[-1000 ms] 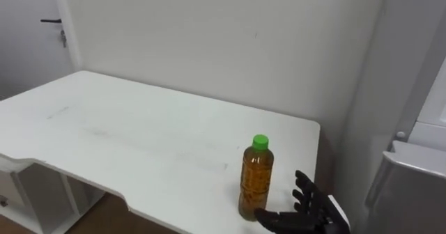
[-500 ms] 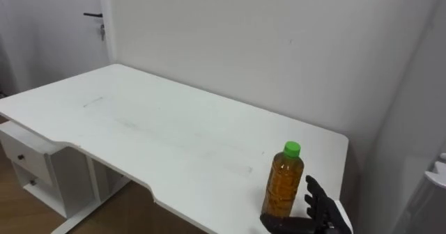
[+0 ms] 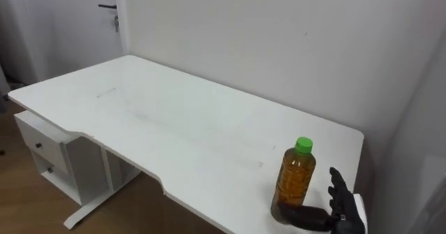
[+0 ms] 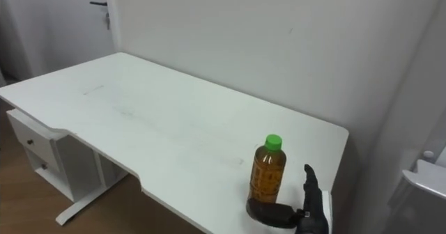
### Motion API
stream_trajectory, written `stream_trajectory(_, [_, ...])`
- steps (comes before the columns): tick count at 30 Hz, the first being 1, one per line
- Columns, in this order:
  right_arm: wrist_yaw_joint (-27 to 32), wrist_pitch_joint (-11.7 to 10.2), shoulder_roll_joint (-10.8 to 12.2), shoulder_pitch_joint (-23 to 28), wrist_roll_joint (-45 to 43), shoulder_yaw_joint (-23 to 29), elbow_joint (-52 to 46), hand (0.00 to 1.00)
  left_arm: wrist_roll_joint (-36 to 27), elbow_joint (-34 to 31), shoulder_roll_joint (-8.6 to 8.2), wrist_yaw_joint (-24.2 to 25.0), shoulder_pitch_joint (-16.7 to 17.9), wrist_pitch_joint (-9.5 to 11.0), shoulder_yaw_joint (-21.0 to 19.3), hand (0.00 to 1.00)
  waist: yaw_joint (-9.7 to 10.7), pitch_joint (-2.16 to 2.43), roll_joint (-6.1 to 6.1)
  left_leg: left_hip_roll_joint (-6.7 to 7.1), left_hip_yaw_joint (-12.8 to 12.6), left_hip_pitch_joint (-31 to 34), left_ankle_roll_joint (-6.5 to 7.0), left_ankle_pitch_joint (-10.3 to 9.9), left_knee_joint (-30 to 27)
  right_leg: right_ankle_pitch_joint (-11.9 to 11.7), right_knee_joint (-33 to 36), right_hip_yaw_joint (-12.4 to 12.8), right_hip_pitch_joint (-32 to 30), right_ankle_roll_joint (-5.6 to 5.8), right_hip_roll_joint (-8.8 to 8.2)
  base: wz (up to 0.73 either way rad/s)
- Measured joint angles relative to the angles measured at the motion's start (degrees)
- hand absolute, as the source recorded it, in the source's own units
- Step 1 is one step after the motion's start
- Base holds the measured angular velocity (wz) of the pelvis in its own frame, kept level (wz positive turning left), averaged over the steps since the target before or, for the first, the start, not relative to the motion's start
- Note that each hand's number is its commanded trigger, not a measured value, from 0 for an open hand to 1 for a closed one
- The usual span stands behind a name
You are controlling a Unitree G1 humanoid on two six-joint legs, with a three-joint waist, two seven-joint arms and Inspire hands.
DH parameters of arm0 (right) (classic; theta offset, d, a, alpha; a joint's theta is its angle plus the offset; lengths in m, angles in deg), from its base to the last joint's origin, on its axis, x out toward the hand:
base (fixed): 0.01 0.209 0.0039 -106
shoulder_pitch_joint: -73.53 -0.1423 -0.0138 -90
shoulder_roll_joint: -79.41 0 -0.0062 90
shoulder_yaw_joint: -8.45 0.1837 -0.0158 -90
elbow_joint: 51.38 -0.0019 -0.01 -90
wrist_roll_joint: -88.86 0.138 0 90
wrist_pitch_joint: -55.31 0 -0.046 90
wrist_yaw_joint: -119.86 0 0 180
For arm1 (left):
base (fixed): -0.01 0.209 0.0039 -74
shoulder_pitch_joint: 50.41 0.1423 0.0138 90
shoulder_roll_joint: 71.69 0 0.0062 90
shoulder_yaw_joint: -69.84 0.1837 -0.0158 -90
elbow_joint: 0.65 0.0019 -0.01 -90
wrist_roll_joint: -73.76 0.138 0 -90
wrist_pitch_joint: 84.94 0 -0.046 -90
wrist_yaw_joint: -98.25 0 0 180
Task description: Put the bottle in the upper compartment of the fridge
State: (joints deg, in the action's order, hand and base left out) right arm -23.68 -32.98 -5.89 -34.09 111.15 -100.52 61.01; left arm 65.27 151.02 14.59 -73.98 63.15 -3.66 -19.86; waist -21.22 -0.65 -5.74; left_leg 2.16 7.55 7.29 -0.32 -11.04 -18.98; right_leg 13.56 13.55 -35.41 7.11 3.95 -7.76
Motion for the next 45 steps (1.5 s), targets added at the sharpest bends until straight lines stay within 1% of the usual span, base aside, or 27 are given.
stream_trajectory(3, [0.7, -0.6, 0.0, -1.5, 0.0, -0.5, 0.7, 0.0, -0.8, 0.0, 0.12, -0.8, 0.0, 0.2, 0.0, 0.0, 0.0, -0.18, -0.23, 0.05, 0.1, 0.0, 0.0, 0.0, 0.0, 0.0, 0.0, 0.0, 0.0, 0.0, -0.02, 0.0])
stream_trajectory(4, [1.1, -1.2, 0.0, -2.2, 0.0, -0.7, 1.5, 0.0, -0.9, 0.0, 0.15, -1.1, 0.0, 0.3, 0.0, 0.0, -0.1, -0.21, -0.33, 0.08, 0.1, 0.0, 0.01, 0.0, 0.0, 0.0, 0.0, -0.1, 0.1, 0.0, -0.02, 0.0])
stream_trajectory(7, [1.8, -1.9, -0.1, -2.6, 0.0, -0.7, 2.1, 0.0, -1.0, -0.1, 0.23, -1.7, 0.0, 0.4, 0.0, 0.0, 0.2, -0.25, -0.35, 0.31, 0.6, 0.0, 0.02, 0.0, -0.2, 0.0, -0.4, -0.6, 0.2, 0.0, -0.03, 0.08])
stream_trajectory(15, [2.1, -1.9, -0.3, -2.6, 0.4, -0.7, 2.1, 0.0, -1.2, -0.9, 0.3, -2.5, 0.0, 0.4, 0.0, 0.0, 0.2, -0.31, -0.15, 0.4, 0.6, 0.5, 0.03, 0.0, -0.3, 0.0, -0.8, -0.8, 0.1, -0.02, 0.01, 0.01])
stream_trajectory(18, [2.2, -2.3, -0.6, -2.6, 0.4, -0.6, 2.1, 0.0, -2.2, -1.6, 0.33, -2.5, 0.0, 0.6, -0.1, 0.0, 0.0, -0.23, -0.02, 0.41, 0.6, 0.6, 0.04, 0.0, -0.3, 0.0, -0.8, -0.8, -0.1, -0.02, 0.0, 0.0])
stream_trajectory(25, [2.1, -3.2, -1.1, -2.6, 2.3, -0.6, 1.9, 0.0, -3.3, -2.2, 0.33, -2.5, 0.1, 1.3, -0.1, 0.0, 0.0, 0.15, 0.48, 0.41, 0.5, 0.6, 0.07, 0.1, 0.1, 0.0, -0.8, -0.9, -0.2, -0.02, -0.04, 0.0])
stream_trajectory(29, [2.2, -3.5, -1.1, -2.8, 2.5, -0.7, 1.9, 0.0, -4.1, -2.2, 0.33, -2.6, 0.1, 1.3, -0.1, 0.0, -0.2, 0.14, 0.56, 0.41, 0.5, 0.6, 0.08, 0.1, 0.3, 0.0, -0.8, -0.8, -0.2, -0.02, -0.05, 0.0])
stream_trajectory(31, [2.2, -3.6, -1.4, -2.8, 3.5, -0.7, 1.9, 0.0, -5.6, -2.3, 0.35, -2.9, 0.1, 1.3, -0.1, 0.0, -0.8, 0.04, 0.71, 0.41, 0.5, 0.5, 0.08, 0.1, 0.4, 0.0, -0.9, -0.8, -0.3, -0.02, -0.08, 0.0])
stream_trajectory(34, [2.2, -3.6, -1.7, -2.8, 4.7, -0.7, 1.9, 0.0, -6.1, -2.3, 0.43, -3.8, 0.2, 1.5, -0.1, 0.0, -1.5, 0.0, 0.77, 0.41, 0.6, 0.5, 0.07, 0.1, 0.4, 0.0, -0.9, -0.9, -0.3, -0.01, -0.05, 0.0])
stream_trajectory(39, [2.2, -3.6, -1.9, -2.9, 4.9, -1.4, 1.9, 0.0, -7.6, -2.4, 0.7, -3.9, 1.1, 1.6, -0.1, 0.0, -1.6, 0.0, 0.7, 0.44, 0.6, 0.5, 0.07, 0.1, 0.4, 0.0, -0.9, -0.9, -0.2, -0.01, -0.06, 0.0])
stream_trajectory(45, [2.8, -3.6, -2.3, -2.9, 6.1, -2.3, 1.9, 0.0, -7.7, -3.1, 1.69, -4.2, 1.3, 1.6, -0.1, 0.0, -2.0, -0.05, 0.76, 0.45, 0.6, 0.6, 0.07, 0.1, 0.4, 0.0, -0.9, -0.9, -0.4, -0.01, -0.06, 0.0])
